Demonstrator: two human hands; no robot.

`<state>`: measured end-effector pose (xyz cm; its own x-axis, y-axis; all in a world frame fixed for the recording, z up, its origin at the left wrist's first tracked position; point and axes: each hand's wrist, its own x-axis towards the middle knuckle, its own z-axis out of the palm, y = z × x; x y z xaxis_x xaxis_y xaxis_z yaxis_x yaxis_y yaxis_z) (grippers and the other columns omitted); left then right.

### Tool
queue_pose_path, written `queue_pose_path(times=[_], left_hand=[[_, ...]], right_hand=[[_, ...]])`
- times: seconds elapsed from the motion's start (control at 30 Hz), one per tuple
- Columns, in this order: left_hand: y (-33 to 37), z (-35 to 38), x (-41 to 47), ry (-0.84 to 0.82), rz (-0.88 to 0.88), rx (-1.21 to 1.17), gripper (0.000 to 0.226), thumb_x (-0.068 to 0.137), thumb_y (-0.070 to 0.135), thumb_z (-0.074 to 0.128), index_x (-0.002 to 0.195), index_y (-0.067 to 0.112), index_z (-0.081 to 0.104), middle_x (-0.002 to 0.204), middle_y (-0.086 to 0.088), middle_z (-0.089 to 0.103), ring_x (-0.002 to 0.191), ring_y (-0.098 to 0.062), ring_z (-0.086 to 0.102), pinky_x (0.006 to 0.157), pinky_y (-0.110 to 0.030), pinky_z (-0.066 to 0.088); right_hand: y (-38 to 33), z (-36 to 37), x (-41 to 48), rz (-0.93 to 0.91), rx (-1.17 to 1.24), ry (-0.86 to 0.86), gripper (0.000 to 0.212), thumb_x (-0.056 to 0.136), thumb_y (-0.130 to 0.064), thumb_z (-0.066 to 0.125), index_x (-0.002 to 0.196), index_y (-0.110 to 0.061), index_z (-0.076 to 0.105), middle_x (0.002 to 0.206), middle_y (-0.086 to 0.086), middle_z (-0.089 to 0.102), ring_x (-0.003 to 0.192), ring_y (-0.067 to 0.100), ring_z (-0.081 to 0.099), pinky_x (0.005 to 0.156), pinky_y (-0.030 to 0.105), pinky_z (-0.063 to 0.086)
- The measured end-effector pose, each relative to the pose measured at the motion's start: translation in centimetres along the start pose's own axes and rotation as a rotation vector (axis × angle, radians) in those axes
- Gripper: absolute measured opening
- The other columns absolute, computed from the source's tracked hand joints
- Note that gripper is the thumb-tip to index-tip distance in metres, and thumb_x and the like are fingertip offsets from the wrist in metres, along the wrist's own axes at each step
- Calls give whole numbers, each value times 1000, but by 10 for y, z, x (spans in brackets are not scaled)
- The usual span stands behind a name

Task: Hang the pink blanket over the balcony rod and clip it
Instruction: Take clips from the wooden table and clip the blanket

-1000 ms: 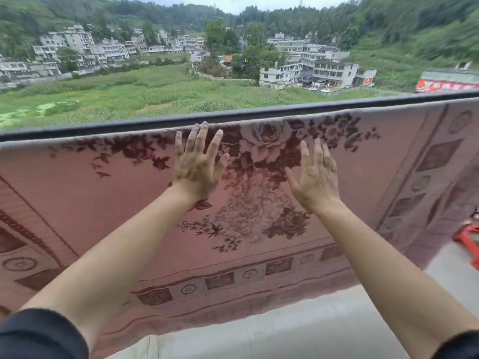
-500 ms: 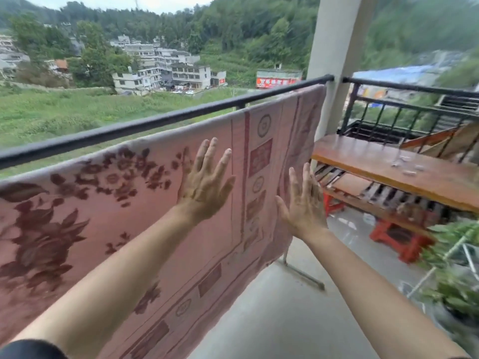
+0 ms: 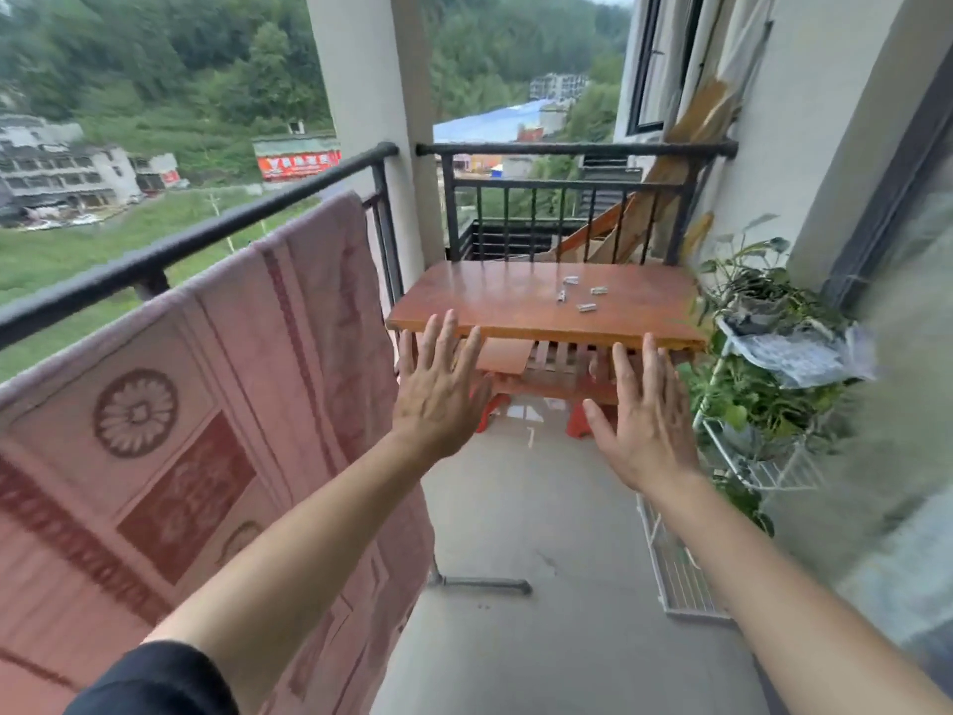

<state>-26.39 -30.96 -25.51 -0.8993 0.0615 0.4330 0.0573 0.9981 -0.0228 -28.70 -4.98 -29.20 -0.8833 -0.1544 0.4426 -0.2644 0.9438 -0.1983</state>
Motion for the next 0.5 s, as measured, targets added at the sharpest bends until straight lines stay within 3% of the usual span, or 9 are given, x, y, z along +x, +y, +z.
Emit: queue_pose_path(times=[0.1,0.27,0.5], left_hand=[[18,54,57,-44,59,33,66,101,55,17,156,20,23,165,-13,9,153,-31,2,121,-57,1],[33,108,160,-89,24,43,67,101,57,12,157,22,15,165,-12,5,153,-29,-3,121,-57,2],[27,151,303,-7,-65,-22,67,99,54,21,155,19,26,163,-15,17,152,-31,8,120,-57,9]], right_hand=[[46,41,49,51,-12,-28,80,95,-62,26,158,-19,3,164,15,-14,152,36,1,122,50,7],[96,95,150,85,16,-150,79,98,-58,32,158,-21,-3,163,13,-20,152,34,-4,123,49,4],[131,140,306,23,33,-188,75,99,-55,32,158,-22,0,164,12,-14,152,32,-1,124,48,6]])
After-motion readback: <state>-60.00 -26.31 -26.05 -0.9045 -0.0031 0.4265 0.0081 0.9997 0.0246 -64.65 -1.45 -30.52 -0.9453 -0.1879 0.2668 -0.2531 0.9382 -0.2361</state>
